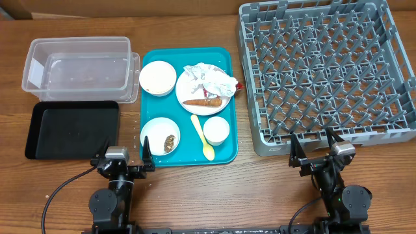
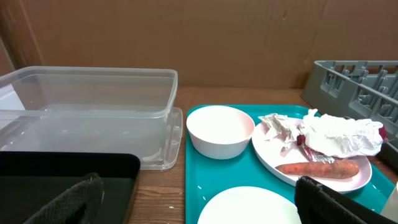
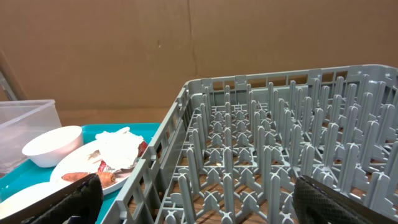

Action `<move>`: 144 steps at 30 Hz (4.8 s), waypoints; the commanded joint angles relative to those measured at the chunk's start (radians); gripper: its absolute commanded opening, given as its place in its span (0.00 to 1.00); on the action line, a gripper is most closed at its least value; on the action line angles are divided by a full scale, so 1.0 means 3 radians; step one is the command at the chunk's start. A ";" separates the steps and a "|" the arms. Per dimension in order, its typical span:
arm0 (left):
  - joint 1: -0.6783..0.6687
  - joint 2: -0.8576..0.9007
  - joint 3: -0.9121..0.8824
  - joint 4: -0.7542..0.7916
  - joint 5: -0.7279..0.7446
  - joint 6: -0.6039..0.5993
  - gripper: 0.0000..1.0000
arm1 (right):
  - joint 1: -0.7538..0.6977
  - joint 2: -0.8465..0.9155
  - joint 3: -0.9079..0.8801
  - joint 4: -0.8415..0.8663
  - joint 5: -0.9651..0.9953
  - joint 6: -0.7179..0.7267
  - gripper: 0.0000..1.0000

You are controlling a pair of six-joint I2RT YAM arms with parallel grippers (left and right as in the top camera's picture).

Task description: Sort waste into correct bins and load items into the dishwasher

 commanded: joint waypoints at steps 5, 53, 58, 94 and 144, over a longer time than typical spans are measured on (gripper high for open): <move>0.0003 -0.0038 -0.0022 0.0008 -0.0023 0.0074 1.00 | -0.0023 -0.0036 -0.0036 0.0024 0.0006 0.0010 1.00; 0.0001 -0.0038 -0.0022 0.0080 0.0146 -0.0052 1.00 | -0.0023 -0.0036 -0.0033 0.0174 0.0006 0.0010 1.00; 0.0001 -0.0038 -0.0020 0.0454 0.0285 -0.0056 1.00 | -0.0023 -0.0036 0.0102 0.0221 -0.0149 0.0011 1.00; -0.0084 0.3497 0.3704 -0.0665 0.1559 -0.0128 1.00 | -0.0025 0.2613 0.3890 -0.2462 -0.0528 -0.0203 1.00; -0.1569 0.7717 0.6860 -0.2878 -0.0699 -0.0540 1.00 | -0.0025 0.3550 0.4434 -0.3391 -0.0791 -0.0164 1.00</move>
